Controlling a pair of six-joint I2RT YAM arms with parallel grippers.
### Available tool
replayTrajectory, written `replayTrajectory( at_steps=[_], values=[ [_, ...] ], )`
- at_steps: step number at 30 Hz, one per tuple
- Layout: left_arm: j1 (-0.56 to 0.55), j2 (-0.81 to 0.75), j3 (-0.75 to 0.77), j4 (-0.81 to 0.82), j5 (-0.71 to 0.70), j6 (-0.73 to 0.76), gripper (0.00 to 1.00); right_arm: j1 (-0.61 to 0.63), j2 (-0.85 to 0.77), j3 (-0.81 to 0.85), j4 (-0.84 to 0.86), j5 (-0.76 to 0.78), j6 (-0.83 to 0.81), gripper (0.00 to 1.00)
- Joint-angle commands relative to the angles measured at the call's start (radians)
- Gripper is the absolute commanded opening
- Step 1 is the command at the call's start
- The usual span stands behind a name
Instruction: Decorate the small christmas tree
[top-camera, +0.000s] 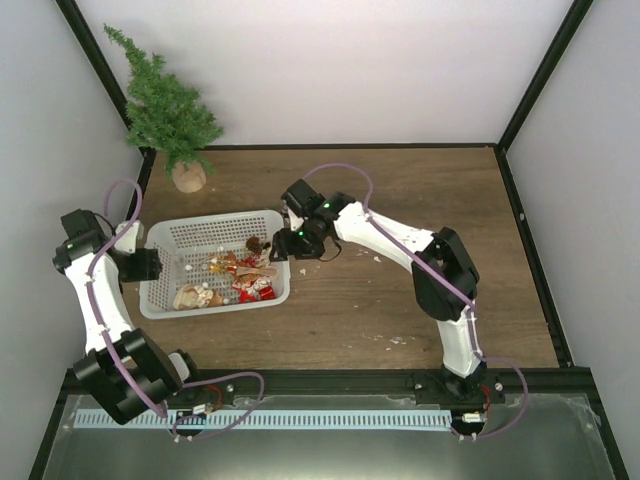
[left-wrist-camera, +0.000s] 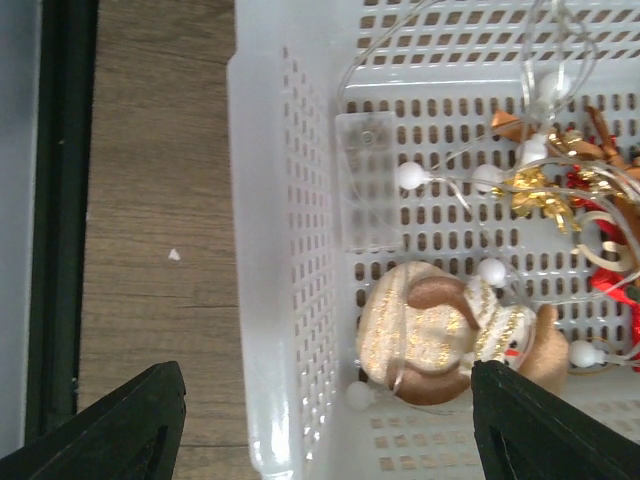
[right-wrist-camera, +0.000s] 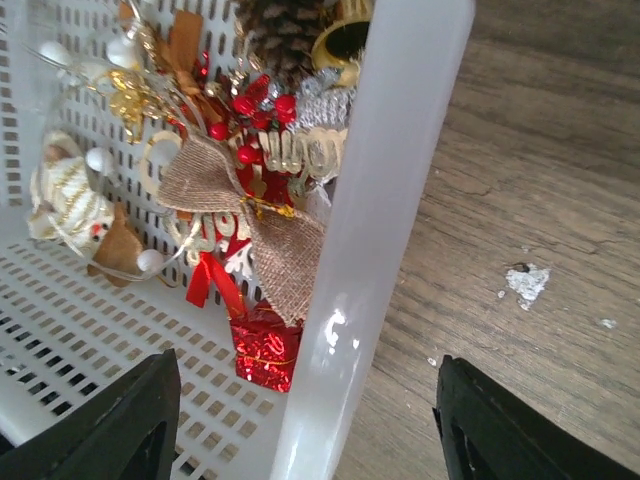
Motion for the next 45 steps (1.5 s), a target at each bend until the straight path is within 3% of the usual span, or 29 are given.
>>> replayTrajectory(
  at_steps=[1, 4, 10, 15, 30, 37, 45],
  values=[
    [0.004, 0.020, 0.042, -0.041, 0.102, 0.016, 0.79, 0.027, 0.050, 0.041, -0.014, -0.003, -0.002, 0.62],
    [0.004, 0.036, 0.068, -0.050, 0.139, 0.011, 0.79, 0.036, 0.073, 0.036, -0.008, 0.001, 0.007, 0.57],
    [0.004, 0.058, 0.081, -0.062, 0.184, 0.006, 0.79, 0.038, 0.083, 0.028, 0.004, 0.004, 0.032, 0.26],
    [0.005, 0.066, 0.056, -0.052, 0.200, 0.004, 0.80, 0.038, 0.048, -0.006, -0.003, 0.048, 0.037, 0.14],
    [0.004, 0.074, 0.032, -0.044, 0.234, 0.024, 0.80, -0.005, -0.179, -0.293, 0.029, 0.166, 0.021, 0.11],
    [-0.001, 0.070, 0.047, -0.070, 0.256, 0.132, 0.81, -0.027, -0.114, -0.176, -0.040, 0.260, -0.100, 0.15],
    [-0.047, 0.068, 0.057, -0.042, 0.182, 0.215, 0.82, -0.059, 0.024, 0.032, -0.091, 0.308, -0.201, 0.20]
  ],
)
